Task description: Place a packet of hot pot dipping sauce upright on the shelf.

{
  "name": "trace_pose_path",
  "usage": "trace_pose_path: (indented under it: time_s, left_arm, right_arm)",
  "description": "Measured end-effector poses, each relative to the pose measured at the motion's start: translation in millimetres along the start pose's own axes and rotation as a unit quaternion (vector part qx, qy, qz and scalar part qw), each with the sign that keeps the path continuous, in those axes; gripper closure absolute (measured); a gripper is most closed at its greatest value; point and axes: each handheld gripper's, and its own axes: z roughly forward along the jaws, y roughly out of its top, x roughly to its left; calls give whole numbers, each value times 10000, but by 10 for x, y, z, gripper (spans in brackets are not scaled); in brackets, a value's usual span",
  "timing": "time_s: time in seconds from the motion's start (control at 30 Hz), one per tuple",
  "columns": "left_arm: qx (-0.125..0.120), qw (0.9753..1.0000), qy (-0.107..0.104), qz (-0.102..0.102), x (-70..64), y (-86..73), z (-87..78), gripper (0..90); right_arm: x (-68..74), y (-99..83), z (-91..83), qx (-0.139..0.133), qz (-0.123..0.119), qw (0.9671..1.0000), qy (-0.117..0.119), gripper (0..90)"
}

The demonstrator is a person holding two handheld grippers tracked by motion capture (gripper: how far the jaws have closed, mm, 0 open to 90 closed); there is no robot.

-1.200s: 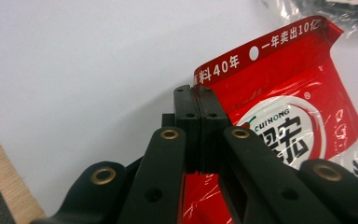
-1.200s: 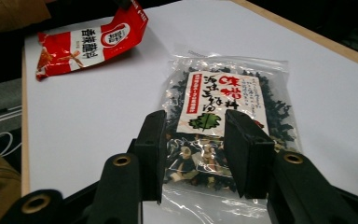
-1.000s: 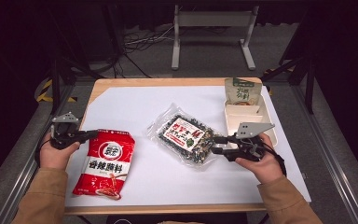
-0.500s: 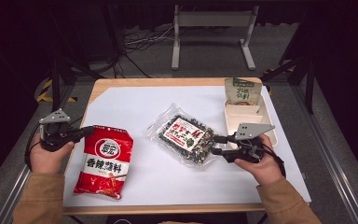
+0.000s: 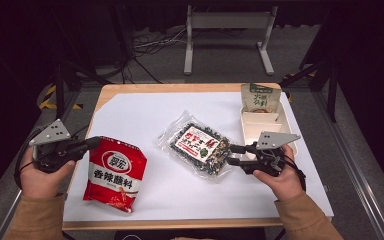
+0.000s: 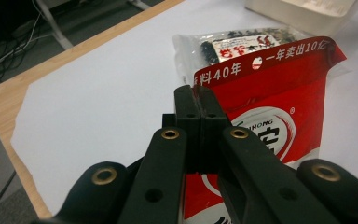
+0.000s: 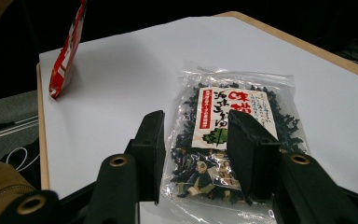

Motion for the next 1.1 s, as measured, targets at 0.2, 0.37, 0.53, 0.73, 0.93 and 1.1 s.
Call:
trace_pose_path:
  time_s: [0.2, 0.37, 0.53, 0.73, 0.93, 1.1]
  left_arm:
    - [-233, 9996, -174, 40, -63, 49, -31, 900]
    - [-463, 9978, -433, 182, -139, 100, -72, 900]
    - [-669, 9944, -692, 425, -276, 229, -119, 900]
    - [-871, 9914, -714, 660, -398, 435, -96, 900]
    - [-903, 9891, -922, 714, -476, 541, 41, 900]
    - [-978, 9843, -1217, 824, -608, 621, 134, 900]
  right_arm:
    - [8, 3, -8, -68, 32, 10000, 32, 562]
    - [5, 2, -8, -104, 51, 9999, 33, 560]
    - [0, -12, -28, -207, 143, 9996, 129, 526]
    - [-31, -11, -44, -330, 147, 9993, 57, 522]
    - [28, 46, 39, -356, -5, 9993, 108, 493]
    - [86, 100, 91, -433, -152, 9988, 184, 451]
